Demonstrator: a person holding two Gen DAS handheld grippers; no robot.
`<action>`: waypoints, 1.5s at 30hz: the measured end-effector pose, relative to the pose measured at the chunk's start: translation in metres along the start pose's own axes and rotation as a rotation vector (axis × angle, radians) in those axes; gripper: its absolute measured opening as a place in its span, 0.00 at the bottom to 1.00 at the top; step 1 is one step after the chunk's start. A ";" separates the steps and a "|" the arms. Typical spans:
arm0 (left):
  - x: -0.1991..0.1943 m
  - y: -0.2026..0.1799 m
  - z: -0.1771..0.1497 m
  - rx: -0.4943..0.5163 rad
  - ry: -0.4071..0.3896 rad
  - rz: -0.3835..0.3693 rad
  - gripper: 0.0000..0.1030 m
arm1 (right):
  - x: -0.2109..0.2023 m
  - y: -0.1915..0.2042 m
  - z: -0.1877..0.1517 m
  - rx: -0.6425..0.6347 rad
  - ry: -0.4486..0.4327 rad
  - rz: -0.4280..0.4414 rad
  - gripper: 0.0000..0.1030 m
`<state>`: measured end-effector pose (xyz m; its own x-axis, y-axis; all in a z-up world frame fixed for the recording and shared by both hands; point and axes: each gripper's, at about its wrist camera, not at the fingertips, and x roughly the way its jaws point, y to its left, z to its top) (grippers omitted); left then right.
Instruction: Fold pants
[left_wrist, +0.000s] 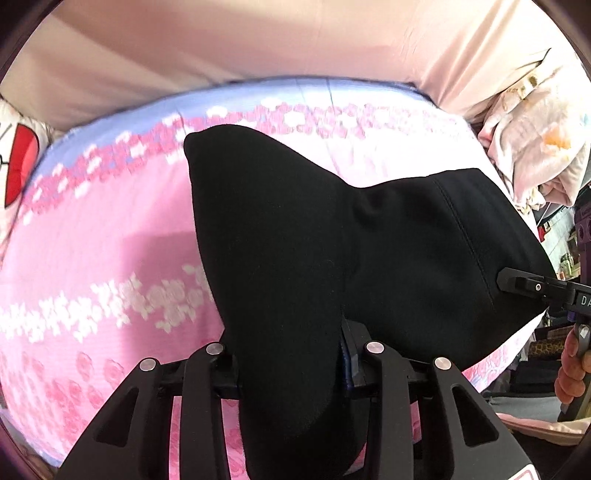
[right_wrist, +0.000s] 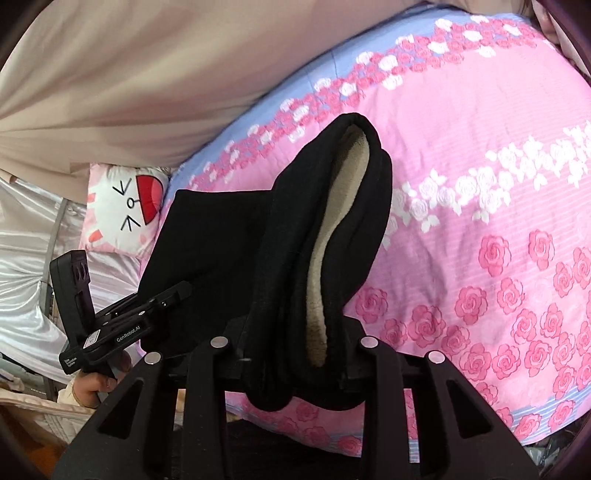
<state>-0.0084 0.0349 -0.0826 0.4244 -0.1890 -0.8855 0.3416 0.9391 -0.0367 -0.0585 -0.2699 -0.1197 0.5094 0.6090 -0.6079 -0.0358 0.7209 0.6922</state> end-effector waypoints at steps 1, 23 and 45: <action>-0.005 0.004 0.000 0.004 -0.014 0.002 0.31 | -0.003 0.003 0.003 -0.007 -0.010 0.003 0.29; -0.032 0.015 0.110 0.032 -0.232 0.065 0.31 | 0.005 0.048 0.121 -0.193 -0.193 0.044 0.29; 0.120 0.071 0.163 0.031 -0.116 0.111 0.32 | 0.170 -0.030 0.178 -0.076 -0.067 -0.054 0.29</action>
<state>0.2041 0.0324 -0.1162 0.5541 -0.1184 -0.8240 0.3125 0.9470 0.0741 0.1827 -0.2470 -0.1746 0.5685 0.5470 -0.6145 -0.0708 0.7767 0.6259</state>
